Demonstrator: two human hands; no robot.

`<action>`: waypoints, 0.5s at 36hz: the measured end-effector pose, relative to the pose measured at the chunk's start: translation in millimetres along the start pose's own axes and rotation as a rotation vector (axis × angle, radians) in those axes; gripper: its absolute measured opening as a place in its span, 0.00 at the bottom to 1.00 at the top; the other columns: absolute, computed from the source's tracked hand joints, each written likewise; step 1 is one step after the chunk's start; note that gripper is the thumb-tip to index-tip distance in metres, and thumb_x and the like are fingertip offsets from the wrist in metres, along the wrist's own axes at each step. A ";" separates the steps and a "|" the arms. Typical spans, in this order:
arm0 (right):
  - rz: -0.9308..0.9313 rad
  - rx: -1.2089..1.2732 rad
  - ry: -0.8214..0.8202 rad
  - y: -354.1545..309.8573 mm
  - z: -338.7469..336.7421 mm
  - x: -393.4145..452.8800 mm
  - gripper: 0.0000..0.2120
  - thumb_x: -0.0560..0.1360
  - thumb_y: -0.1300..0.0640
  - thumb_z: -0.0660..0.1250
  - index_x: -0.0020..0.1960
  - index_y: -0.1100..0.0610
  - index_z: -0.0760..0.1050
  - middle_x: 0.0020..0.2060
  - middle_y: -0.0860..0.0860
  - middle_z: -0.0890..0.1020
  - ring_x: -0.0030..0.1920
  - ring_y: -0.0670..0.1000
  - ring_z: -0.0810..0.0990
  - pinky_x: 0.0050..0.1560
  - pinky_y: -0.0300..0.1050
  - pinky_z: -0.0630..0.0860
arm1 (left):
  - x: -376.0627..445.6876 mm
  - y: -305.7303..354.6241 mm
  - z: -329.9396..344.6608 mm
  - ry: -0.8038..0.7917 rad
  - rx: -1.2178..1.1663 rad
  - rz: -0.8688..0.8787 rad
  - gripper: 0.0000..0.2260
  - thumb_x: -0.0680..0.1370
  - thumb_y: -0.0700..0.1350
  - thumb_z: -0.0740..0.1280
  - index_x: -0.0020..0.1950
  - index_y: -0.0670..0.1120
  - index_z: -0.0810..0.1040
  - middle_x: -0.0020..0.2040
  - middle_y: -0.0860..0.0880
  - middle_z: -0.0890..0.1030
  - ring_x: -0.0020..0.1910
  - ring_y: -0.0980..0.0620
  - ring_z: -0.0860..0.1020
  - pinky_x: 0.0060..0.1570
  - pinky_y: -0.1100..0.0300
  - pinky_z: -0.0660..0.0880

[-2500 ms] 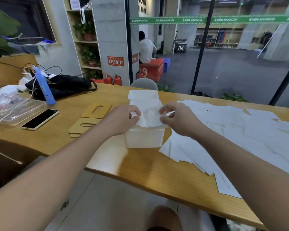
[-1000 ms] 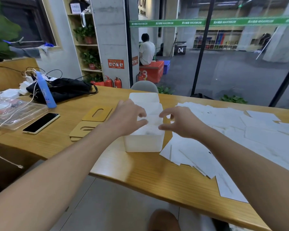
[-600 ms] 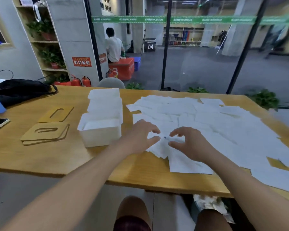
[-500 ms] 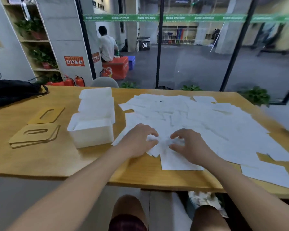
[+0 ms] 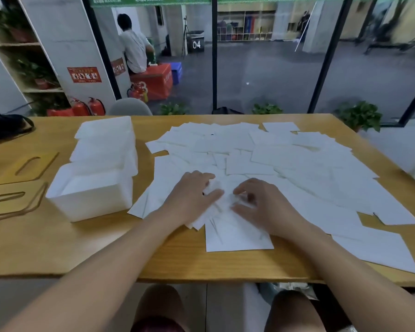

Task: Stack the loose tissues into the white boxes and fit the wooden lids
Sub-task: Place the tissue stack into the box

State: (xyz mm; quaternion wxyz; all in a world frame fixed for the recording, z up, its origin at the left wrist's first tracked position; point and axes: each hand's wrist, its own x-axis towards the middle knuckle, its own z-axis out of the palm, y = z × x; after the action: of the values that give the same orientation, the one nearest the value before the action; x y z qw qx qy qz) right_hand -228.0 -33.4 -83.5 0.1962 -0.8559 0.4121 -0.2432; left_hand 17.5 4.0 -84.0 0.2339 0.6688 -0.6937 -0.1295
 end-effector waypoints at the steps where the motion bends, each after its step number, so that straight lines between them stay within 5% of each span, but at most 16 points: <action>1: -0.007 0.007 -0.005 1.3 0.6 2.6 0.14 0.76 0.44 0.79 0.60 0.45 0.84 0.54 0.37 0.81 0.50 0.41 0.80 0.52 0.44 0.80 | 2.7 2.5 1.0 0.007 0.012 -0.011 0.27 0.85 0.66 0.63 0.80 0.54 0.73 0.62 0.55 0.78 0.67 0.52 0.71 0.66 0.51 0.74; 5: 0.000 0.048 0.003 5.1 -0.2 9.5 0.13 0.77 0.41 0.77 0.58 0.42 0.84 0.53 0.36 0.82 0.50 0.40 0.81 0.49 0.37 0.78 | 12.6 9.4 6.0 0.017 -0.042 -0.073 0.26 0.84 0.64 0.67 0.79 0.55 0.74 0.53 0.58 0.77 0.65 0.51 0.71 0.63 0.52 0.74; 9: 0.005 0.117 0.073 9.2 -4.2 15.3 0.12 0.77 0.42 0.77 0.59 0.42 0.84 0.54 0.37 0.82 0.49 0.42 0.82 0.48 0.35 0.75 | 29.4 12.1 5.5 -0.027 -0.268 -0.196 0.22 0.78 0.63 0.76 0.69 0.58 0.78 0.56 0.56 0.80 0.55 0.55 0.81 0.51 0.56 0.78; 13: -0.024 0.046 0.117 10.9 -13.5 29.5 0.19 0.80 0.46 0.76 0.69 0.44 0.79 0.67 0.38 0.79 0.61 0.43 0.78 0.64 0.43 0.75 | 47.5 10.8 -3.3 -0.004 -0.314 -0.072 0.04 0.81 0.53 0.76 0.47 0.57 0.86 0.42 0.57 0.84 0.38 0.61 0.79 0.40 0.59 0.73; 16: -0.041 -0.018 0.083 7.4 -21.6 45.3 0.26 0.82 0.47 0.73 0.78 0.43 0.72 0.74 0.35 0.74 0.73 0.48 0.68 0.76 0.51 0.65 | 57.2 3.0 -20.1 -0.085 -0.433 0.029 0.06 0.82 0.53 0.74 0.47 0.55 0.87 0.42 0.53 0.85 0.40 0.55 0.82 0.41 0.54 0.79; 18: -0.034 -0.020 0.048 5.4 -25.6 59.2 0.24 0.83 0.43 0.70 0.77 0.40 0.70 0.69 0.33 0.77 0.70 0.45 0.68 0.75 0.51 0.62 | 62.4 -2.9 -32.4 -0.188 -0.469 0.066 0.08 0.83 0.56 0.72 0.52 0.55 0.88 0.45 0.52 0.86 0.44 0.52 0.83 0.46 0.52 0.80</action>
State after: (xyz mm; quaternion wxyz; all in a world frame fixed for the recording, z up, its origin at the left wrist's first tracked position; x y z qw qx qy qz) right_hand -214.1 -87.4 -50.7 0.1736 -0.8586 0.4046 -0.2626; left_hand 36.4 -53.7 -48.2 0.3212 0.5585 -0.6848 -0.3405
